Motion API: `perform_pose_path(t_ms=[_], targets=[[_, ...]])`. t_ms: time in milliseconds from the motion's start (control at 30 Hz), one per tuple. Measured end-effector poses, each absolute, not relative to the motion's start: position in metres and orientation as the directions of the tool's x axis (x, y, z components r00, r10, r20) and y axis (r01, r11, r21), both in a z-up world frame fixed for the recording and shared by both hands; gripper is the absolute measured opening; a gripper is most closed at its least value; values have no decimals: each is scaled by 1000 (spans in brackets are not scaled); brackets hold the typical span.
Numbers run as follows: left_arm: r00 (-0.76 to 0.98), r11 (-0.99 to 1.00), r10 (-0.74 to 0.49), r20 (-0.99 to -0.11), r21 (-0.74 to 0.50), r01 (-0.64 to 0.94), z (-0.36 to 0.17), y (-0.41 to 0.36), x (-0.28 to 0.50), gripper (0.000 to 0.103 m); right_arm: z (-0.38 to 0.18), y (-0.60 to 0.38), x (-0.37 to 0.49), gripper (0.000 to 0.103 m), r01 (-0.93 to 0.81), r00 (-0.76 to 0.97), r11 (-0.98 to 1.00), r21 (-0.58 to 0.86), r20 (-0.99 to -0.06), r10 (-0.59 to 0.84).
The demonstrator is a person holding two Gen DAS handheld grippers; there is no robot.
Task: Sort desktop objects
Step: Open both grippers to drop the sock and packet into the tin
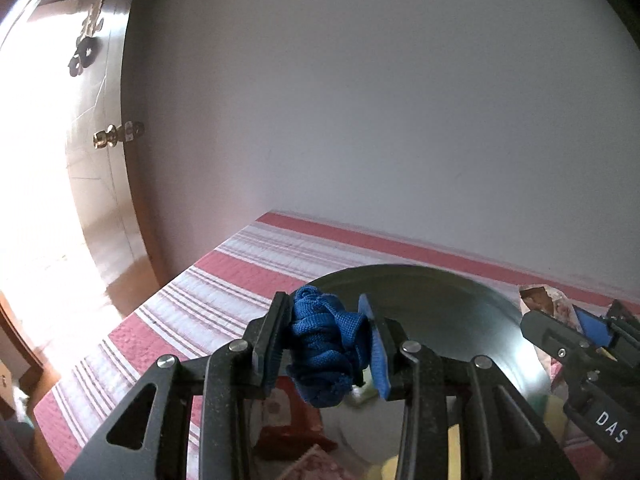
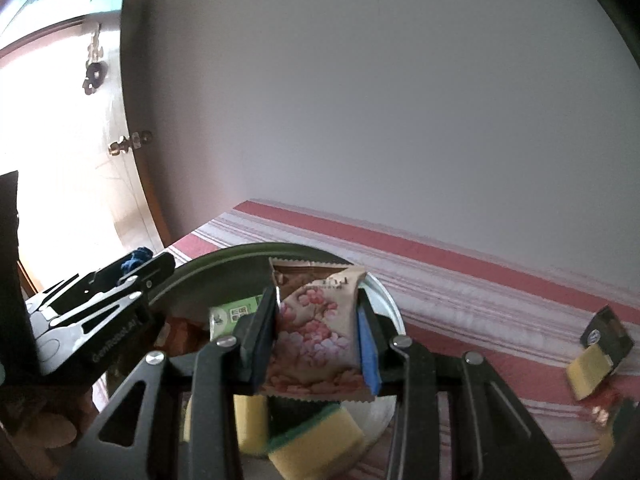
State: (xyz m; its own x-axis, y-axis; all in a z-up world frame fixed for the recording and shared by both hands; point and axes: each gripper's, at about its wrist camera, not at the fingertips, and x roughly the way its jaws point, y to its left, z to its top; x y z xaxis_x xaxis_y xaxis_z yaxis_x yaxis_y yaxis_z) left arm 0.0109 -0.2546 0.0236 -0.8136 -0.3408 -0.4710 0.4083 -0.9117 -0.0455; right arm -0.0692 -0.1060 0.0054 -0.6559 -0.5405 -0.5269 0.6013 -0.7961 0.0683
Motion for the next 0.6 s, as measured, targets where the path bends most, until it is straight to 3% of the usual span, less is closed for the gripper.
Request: perform_pose_path(t_ms=[200, 233, 267, 333, 367, 600], targets=[[-783, -907, -345, -518, -30, 420, 18, -254, 3, 43, -10, -106, -79, 40, 609, -639, -788, 97, -529, -558], [-777, -903, -354, -520, -28, 429, 18, -254, 3, 54, -11, -106, -79, 50, 609, -637, -787, 104, -526, -563], [-768, -900, -360, -530, -21, 436, 18, -253, 2, 72, -13, -104, -80, 66, 606, -635, -787, 119, -524, -568], [-770, -897, -365, -522, -23, 441, 21, -259, 2, 87, -13, -99, -80, 76, 598, -644, -790, 135, -506, -574], [-772, -893, -378, -511, -19, 449, 22, -256, 4, 90, -12, -97, -79, 76, 595, -650, -792, 138, -497, -575], [-754, -884, -395, -526, -8, 468, 18, -256, 3, 91, -4, -81, -71, 96, 570, -697, -804, 169, -419, -582]])
